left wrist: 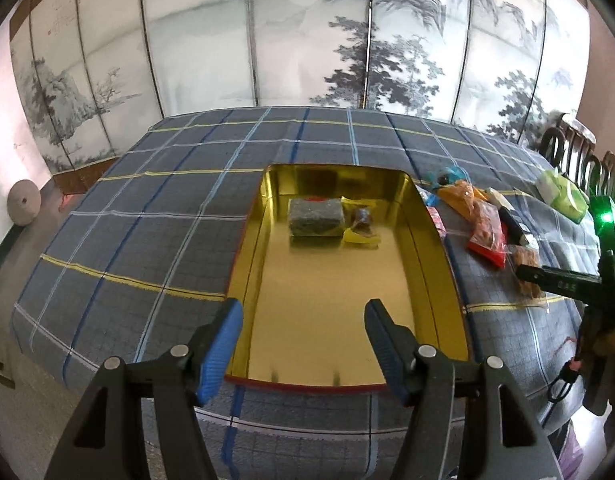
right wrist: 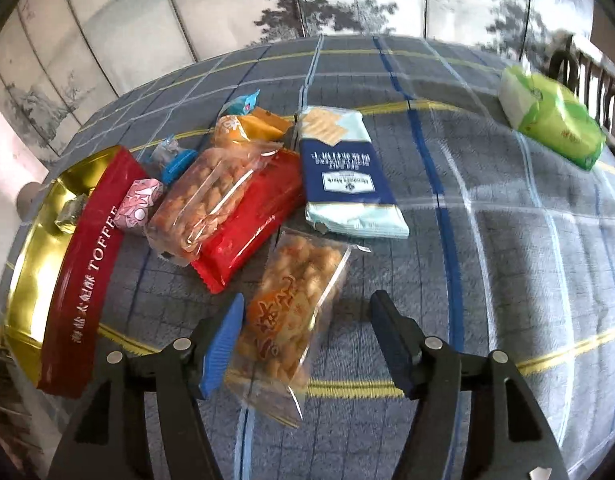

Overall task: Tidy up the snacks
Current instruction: 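Place the yellow candy in the tray with the right tool, then grasp the peanut bag, then grasp the blue soda cracker pack with the left tool while the right tool holds the peanut bag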

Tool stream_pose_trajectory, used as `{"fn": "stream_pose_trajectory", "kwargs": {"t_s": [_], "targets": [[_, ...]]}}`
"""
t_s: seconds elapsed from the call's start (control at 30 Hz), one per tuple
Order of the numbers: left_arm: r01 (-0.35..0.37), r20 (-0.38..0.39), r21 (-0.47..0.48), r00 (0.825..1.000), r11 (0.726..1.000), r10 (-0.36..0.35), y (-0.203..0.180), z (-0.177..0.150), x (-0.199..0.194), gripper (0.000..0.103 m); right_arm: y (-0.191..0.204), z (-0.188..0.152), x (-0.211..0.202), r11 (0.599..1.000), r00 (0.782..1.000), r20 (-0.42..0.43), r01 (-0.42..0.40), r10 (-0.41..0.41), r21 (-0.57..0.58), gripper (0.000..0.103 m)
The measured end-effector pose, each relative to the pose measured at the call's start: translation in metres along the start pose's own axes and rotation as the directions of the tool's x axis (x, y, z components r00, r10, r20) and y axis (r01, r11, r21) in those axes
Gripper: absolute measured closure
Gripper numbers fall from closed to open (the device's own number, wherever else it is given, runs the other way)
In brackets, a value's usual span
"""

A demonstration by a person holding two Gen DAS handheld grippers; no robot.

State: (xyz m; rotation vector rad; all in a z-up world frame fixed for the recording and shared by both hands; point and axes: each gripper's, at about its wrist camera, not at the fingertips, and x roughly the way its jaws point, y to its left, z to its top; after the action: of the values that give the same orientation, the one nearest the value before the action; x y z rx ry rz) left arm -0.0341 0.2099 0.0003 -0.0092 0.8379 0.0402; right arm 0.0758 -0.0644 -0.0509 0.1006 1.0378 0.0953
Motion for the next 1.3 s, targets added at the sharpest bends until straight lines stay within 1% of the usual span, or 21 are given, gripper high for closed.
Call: {"fn": "stream_pose_trajectory", "kwargs": {"t_s": [0.03, 0.07, 0.1, 0.13, 0.17, 0.3, 0.4, 0.5, 0.6, 0.7, 0.77, 0.83, 0.9, 0.97, 1.0, 1.03, 1.1, 1.17, 1.2, 1.27, 1.3], "targets": [[0.0, -0.005, 0.005, 1.0, 1.0, 0.0, -0.002, 0.0, 0.001, 0.038, 0.004, 0.0, 0.001, 0.999, 1.0, 0.005, 0.022, -0.022, -0.026, 0.042], [0.0, -0.008, 0.01, 1.0, 1.0, 0.0, -0.004, 0.0, 0.002, 0.038, 0.007, -0.001, 0.001, 0.999, 1.0, 0.011, 0.029, -0.028, -0.046, 0.052], [0.0, -0.011, 0.014, 1.0, 1.0, 0.0, -0.006, 0.0, 0.002, 0.038, 0.01, -0.001, 0.0, 0.998, 0.999, 0.016, 0.032, -0.031, -0.06, 0.065], [-0.001, -0.014, 0.02, 1.0, 1.0, 0.001, -0.008, 0.0, 0.002, 0.038, 0.011, -0.001, 0.0, 0.996, 0.999, 0.016, 0.042, -0.041, -0.075, 0.066], [-0.002, -0.017, 0.025, 1.0, 1.0, 0.002, -0.01, 0.0, 0.002, 0.038, 0.01, 0.0, 0.0, 0.996, 0.999, 0.017, 0.031, -0.03, -0.081, 0.07], [0.009, -0.025, 0.068, 1.0, 0.998, -0.008, -0.022, 0.002, -0.003, 0.038, -0.005, -0.004, -0.008, 0.996, 1.0, 0.016, -0.016, 0.017, -0.09, 0.07], [0.028, -0.013, 0.097, 1.0, 0.995, -0.027, -0.029, 0.006, -0.012, 0.038, -0.035, -0.01, -0.024, 0.999, 0.999, 0.043, -0.018, 0.02, -0.036, 0.07], [0.055, -0.015, 0.118, 0.998, 0.991, -0.054, -0.04, 0.012, -0.018, 0.038, -0.068, -0.016, -0.039, 1.0, 0.997, 0.07, 0.024, -0.025, 0.011, 0.07], [0.092, -0.028, 0.138, 0.996, 0.986, -0.089, -0.056, 0.019, -0.02, 0.038, -0.105, -0.025, -0.049, 0.996, 0.996, 0.079, 0.04, -0.046, 0.073, 0.07], [0.124, -0.037, 0.172, 0.992, 0.977, -0.12, -0.08, 0.027, -0.022, 0.038, -0.129, -0.03, -0.053, 0.992, 0.994, 0.085, 0.055, -0.065, 0.115, 0.07], [0.164, -0.05, 0.192, 0.986, 0.968, -0.157, -0.097, 0.035, -0.022, 0.038, -0.143, -0.034, -0.055, 0.988, 0.992, 0.091, 0.07, -0.083, 0.135, 0.07], [0.219, -0.079, 0.208, 0.975, 0.953, -0.207, -0.117, 0.045, -0.02, 0.038, -0.157, -0.035, -0.056, 0.985, 0.99, 0.098, 0.082, -0.098, 0.154, 0.07], [0.286, -0.126, 0.211, 0.956, 0.935, -0.264, -0.134, 0.056, -0.014, 0.038, -0.17, -0.035, -0.056, 0.98, 0.988, 0.106, 0.095, -0.114, 0.174, 0.07], [0.364, -0.18, 0.198, 0.926, 0.91, -0.332, -0.155, 0.07, -0.004, 0.038, -0.18, -0.034, -0.055, 0.977, 0.984, 0.114, 0.114, -0.136, 0.179, 0.07], [0.412, -0.211, 0.185, 0.903, 0.892, -0.373, -0.169, 0.079, 0.004, 0.038, -0.183, -0.035, -0.054, 0.976, 0.982, 0.118, 0.123, -0.146, 0.18, 0.07], [0.443, -0.233, 0.179, 0.887, 0.878, -0.399, -0.181, 0.087, 0.011, 0.038, -0.188, -0.036, -0.055, 0.975, 0.98, 0.128, 0.13, -0.154, 0.18, 0.07], [0.475, -0.269, 0.174, 0.866, 0.863, -0.422, -0.203, 0.1, 0.027, 0.038, -0.196, -0.034, -0.054, 0.974, 0.977, 0.142, 0.133, -0.16, 0.183, 0.07], [0.49, -0.303, 0.172, 0.852, 0.855, -0.427, -0.228, 0.115, 0.051, 0.038, -0.2, -0.034, -0.054, 0.976, 0.977, 0.155, 0.12, -0.149, 0.184, 0.07], [0.5, -0.324, 0.17, 0.842, 0.849, -0.431, -0.24, 0.12, 0.064, 0.038, -0.2, -0.034, -0.053, 0.977, 0.976, 0.161, 0.115, -0.145, 0.181, 0.07], [0.49, -0.382, 0.151, 0.83, 0.858, -0.407, -0.26, 0.132, 0.096, 0.038, -0.201, -0.035, -0.053, 0.98, 0.974, 0.18, 0.107, -0.137, 0.17, 0.07], [0.49, -0.41, 0.126, 0.818, 0.863, -0.404, -0.268, 0.137, 0.114, 0.038, -0.201, -0.036, -0.053, 0.981, 0.973, 0.187, 0.102, -0.133, 0.167, 0.07]]}}
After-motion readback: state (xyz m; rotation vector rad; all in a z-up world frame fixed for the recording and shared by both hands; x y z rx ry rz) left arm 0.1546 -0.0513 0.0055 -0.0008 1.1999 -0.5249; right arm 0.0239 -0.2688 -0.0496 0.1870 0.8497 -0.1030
